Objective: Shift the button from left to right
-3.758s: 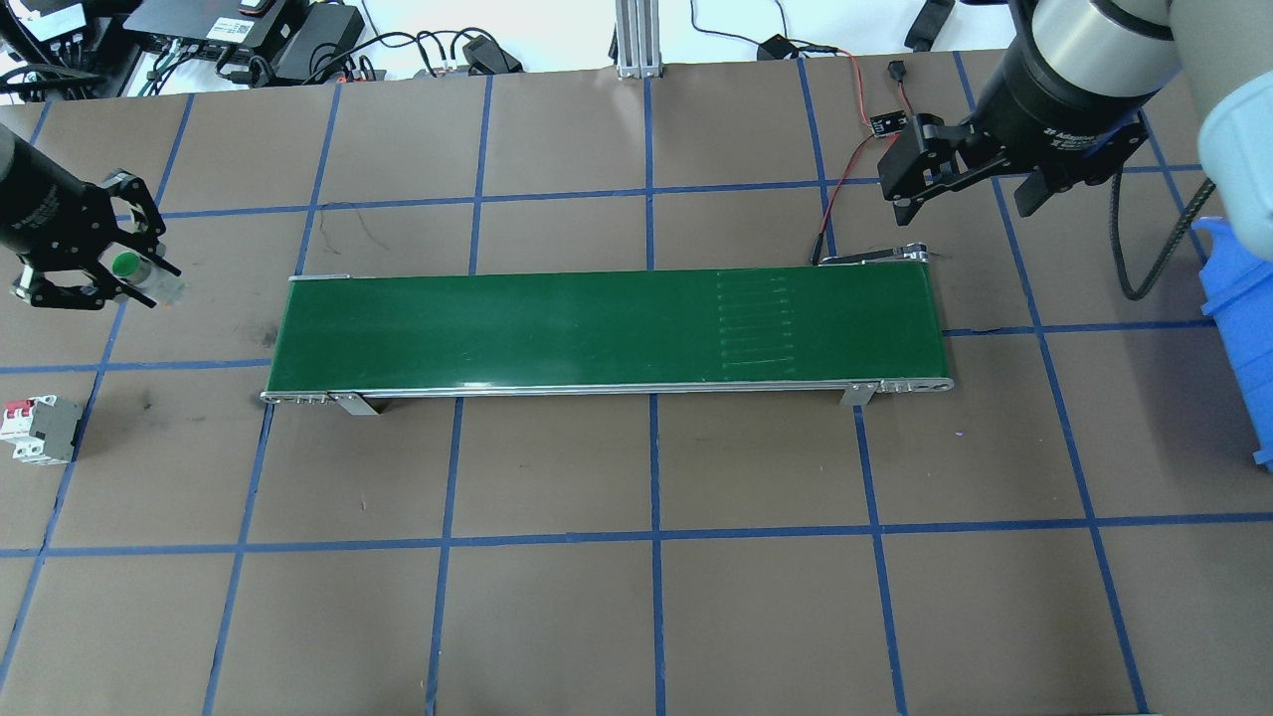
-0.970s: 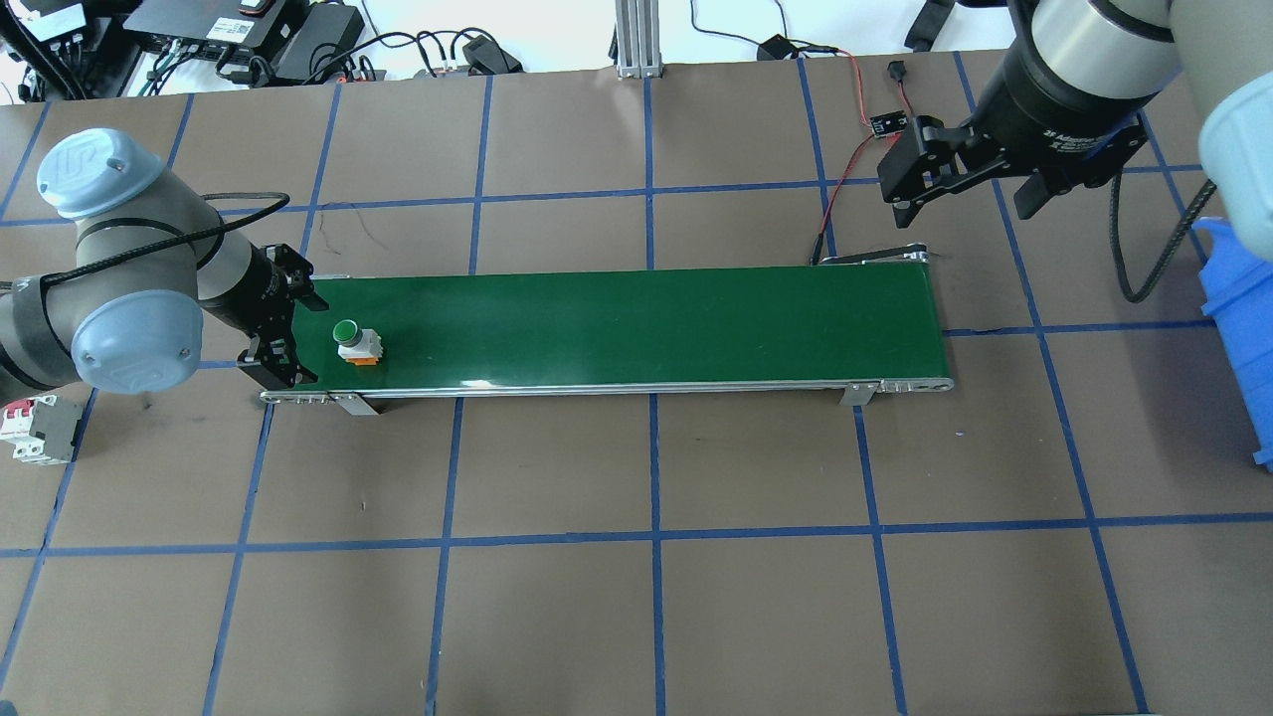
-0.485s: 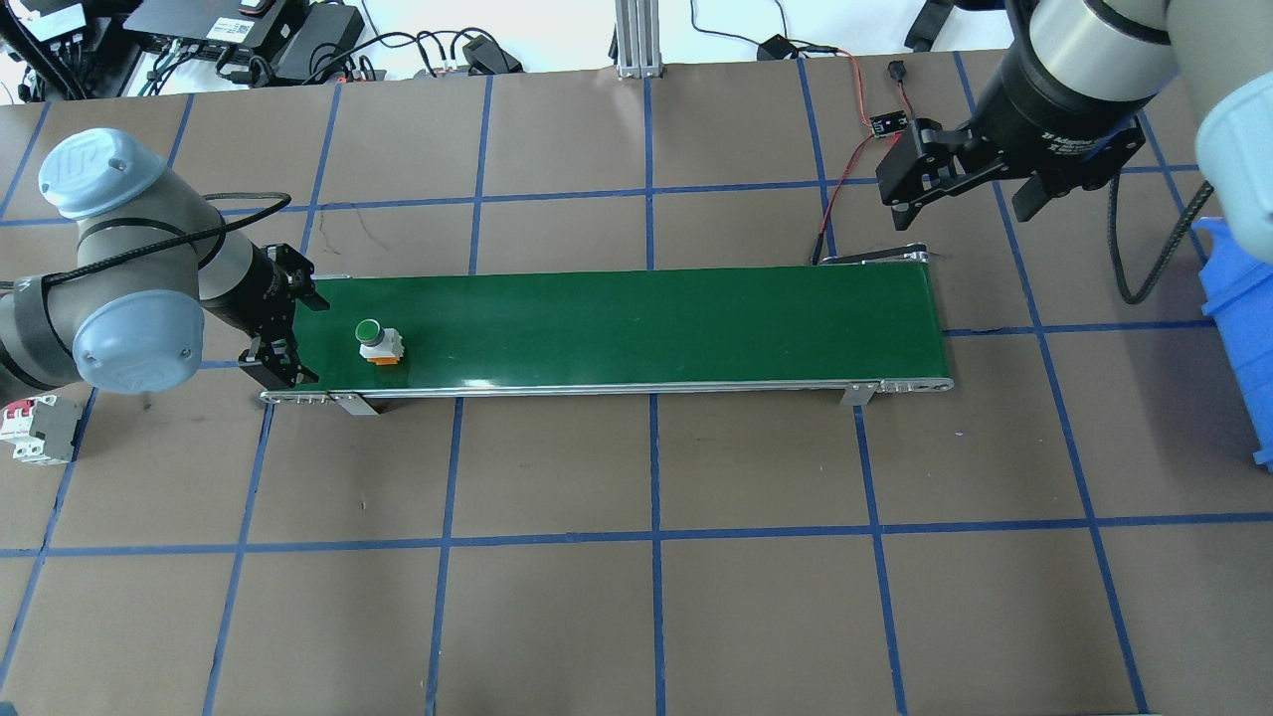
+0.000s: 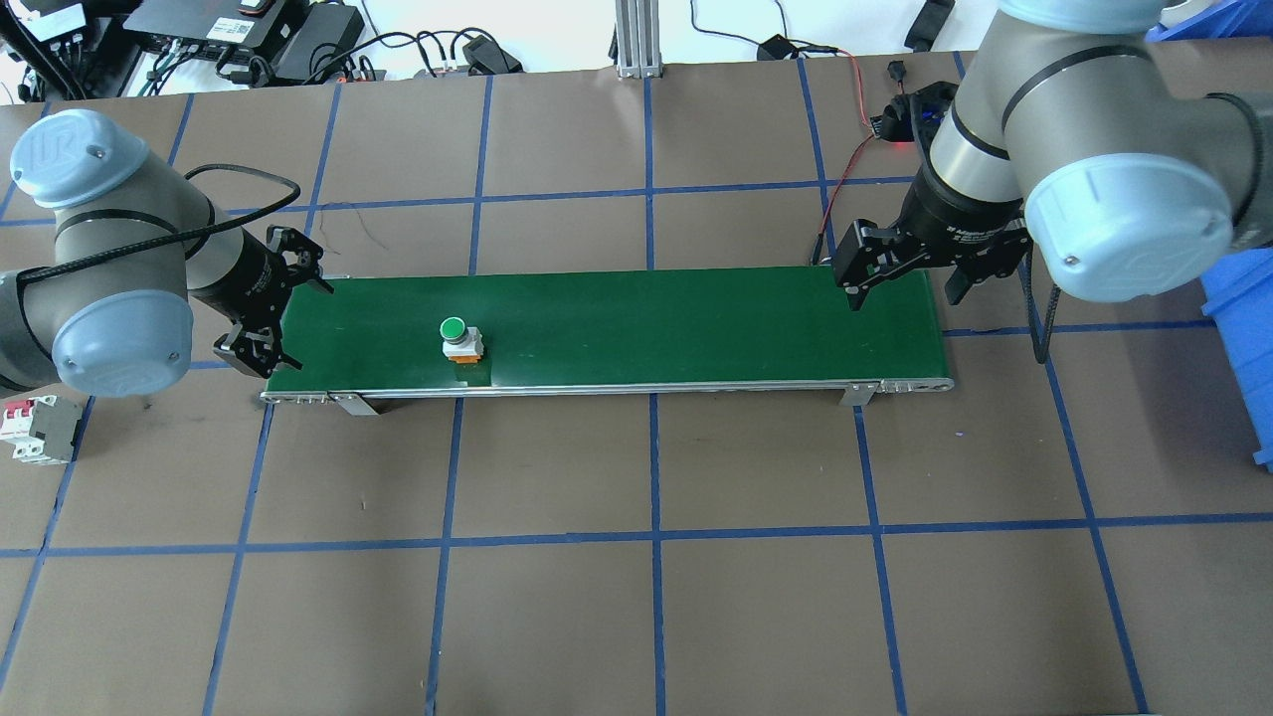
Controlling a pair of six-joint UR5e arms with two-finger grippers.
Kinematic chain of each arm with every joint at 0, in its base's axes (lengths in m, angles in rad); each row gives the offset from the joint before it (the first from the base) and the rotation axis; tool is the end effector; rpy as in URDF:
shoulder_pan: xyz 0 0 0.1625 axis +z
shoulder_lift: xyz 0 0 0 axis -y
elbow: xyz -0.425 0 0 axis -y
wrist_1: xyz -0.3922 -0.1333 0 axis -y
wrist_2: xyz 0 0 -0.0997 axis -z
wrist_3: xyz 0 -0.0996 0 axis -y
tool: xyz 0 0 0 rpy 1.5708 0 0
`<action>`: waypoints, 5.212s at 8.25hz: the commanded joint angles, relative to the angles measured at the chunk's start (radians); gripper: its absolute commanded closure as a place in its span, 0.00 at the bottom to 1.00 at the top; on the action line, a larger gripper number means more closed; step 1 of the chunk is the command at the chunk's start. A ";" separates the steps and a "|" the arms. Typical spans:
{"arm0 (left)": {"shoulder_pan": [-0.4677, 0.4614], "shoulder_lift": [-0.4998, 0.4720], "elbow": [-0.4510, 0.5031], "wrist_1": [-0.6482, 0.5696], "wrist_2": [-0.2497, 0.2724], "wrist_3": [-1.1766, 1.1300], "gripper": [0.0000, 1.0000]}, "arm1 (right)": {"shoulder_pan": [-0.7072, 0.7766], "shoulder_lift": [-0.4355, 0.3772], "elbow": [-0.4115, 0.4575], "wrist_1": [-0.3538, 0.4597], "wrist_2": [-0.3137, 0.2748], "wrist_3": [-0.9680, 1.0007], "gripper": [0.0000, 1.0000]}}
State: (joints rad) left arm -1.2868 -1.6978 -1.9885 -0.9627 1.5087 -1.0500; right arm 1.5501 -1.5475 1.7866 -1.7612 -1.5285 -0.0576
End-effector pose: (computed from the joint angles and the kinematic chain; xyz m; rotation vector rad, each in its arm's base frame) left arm 0.0048 -0.5143 0.2880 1.8906 -2.4059 0.0545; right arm 0.1274 -0.4884 0.3903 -0.0555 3.0961 0.0728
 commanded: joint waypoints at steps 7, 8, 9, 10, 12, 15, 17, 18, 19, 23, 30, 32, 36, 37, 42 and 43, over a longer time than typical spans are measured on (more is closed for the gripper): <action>-0.184 0.069 0.554 -0.639 0.114 0.711 0.00 | 0.002 0.061 0.037 -0.044 0.103 0.064 0.00; -0.234 0.079 0.556 -0.668 0.155 0.711 0.00 | 0.002 0.064 0.037 -0.046 0.105 0.067 0.00; -0.274 0.087 0.553 -0.679 0.232 0.713 0.00 | 0.002 0.064 0.037 -0.046 0.106 0.067 0.00; -0.288 0.060 0.551 -0.660 0.172 0.693 0.00 | 0.002 0.064 0.037 -0.046 0.110 0.067 0.00; -0.293 0.078 0.554 -0.660 0.119 0.693 0.00 | 0.008 0.064 0.037 -0.076 0.107 0.065 0.00; -0.293 0.087 0.560 -0.660 0.125 0.700 0.00 | 0.059 0.079 0.039 -0.125 0.107 0.076 0.00; -0.295 0.087 0.560 -0.660 0.122 0.699 0.00 | 0.114 0.115 0.037 -0.201 0.096 0.141 0.00; -0.295 0.093 0.562 -0.660 0.122 0.699 0.00 | 0.117 0.124 0.037 -0.208 0.097 0.151 0.00; -0.295 0.092 0.559 -0.660 0.123 0.699 0.00 | 0.119 0.141 0.037 -0.218 0.105 0.157 0.00; -0.293 0.101 0.553 -0.660 0.123 0.699 0.00 | 0.117 0.225 0.036 -0.300 0.091 0.171 0.02; -0.295 0.110 0.553 -0.660 0.125 0.702 0.00 | 0.101 0.253 0.033 -0.228 -0.111 0.084 0.97; -0.295 0.107 0.553 -0.660 0.125 0.702 0.00 | 0.009 0.244 -0.071 -0.130 -0.117 -0.044 0.97; -0.295 0.109 0.554 -0.659 0.125 0.703 0.00 | -0.281 0.205 -0.151 -0.061 -0.168 -0.872 1.00; -0.295 0.112 0.557 -0.659 0.123 0.702 0.00 | -0.374 0.196 -0.151 -0.058 -0.167 -1.065 1.00; -0.293 0.110 0.554 -0.659 0.125 0.702 0.00 | -0.749 0.225 -0.171 -0.234 -0.153 -1.895 1.00; -0.295 0.112 0.553 -0.659 0.125 0.703 0.00 | -0.786 0.275 -0.171 -0.312 -0.151 -2.003 1.00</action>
State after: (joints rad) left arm -1.5812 -1.5871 -1.4328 -1.6214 1.6336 -0.3479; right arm 0.8526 -1.3373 1.6199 -1.9495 -1.6879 -1.8155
